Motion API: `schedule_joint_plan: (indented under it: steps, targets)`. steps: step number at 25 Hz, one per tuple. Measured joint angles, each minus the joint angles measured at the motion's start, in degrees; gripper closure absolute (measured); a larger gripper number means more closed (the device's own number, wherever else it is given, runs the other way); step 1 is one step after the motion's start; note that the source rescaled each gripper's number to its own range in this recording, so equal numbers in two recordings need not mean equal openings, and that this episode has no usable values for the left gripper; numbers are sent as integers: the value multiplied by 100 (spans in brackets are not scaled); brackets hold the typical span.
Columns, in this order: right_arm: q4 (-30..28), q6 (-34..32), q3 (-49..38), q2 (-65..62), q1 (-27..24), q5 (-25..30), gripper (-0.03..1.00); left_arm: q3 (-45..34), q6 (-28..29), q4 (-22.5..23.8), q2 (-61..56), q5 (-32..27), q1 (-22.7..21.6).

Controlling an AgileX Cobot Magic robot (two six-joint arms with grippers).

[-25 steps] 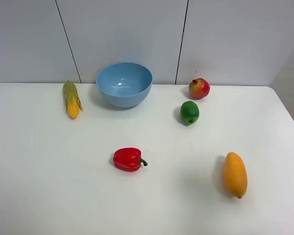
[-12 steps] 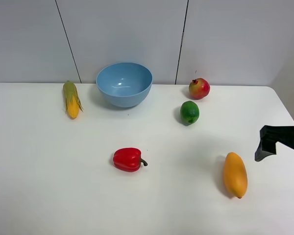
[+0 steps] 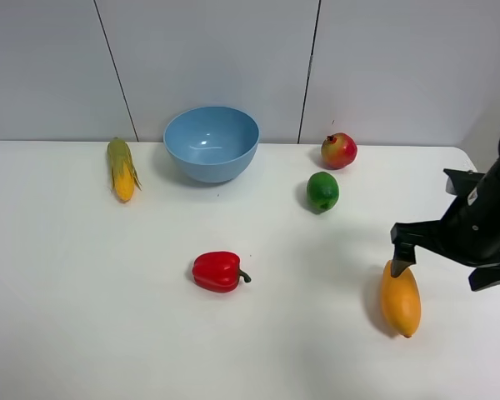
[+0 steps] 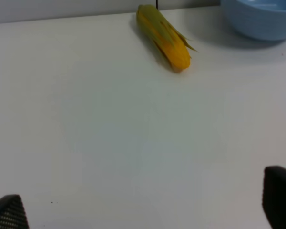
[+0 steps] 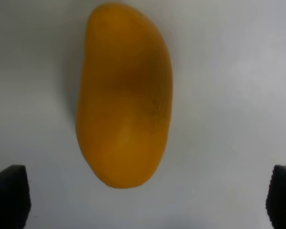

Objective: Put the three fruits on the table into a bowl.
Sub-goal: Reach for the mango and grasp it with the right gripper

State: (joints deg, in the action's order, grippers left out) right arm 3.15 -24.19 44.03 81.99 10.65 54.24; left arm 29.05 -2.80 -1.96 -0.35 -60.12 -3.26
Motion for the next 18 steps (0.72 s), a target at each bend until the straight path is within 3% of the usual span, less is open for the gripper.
schedule_joint_plan:
  steps: [18]
  targets:
    - [-27,-144,4,1413,74,-617,-3,0,0,0,0,0,0]
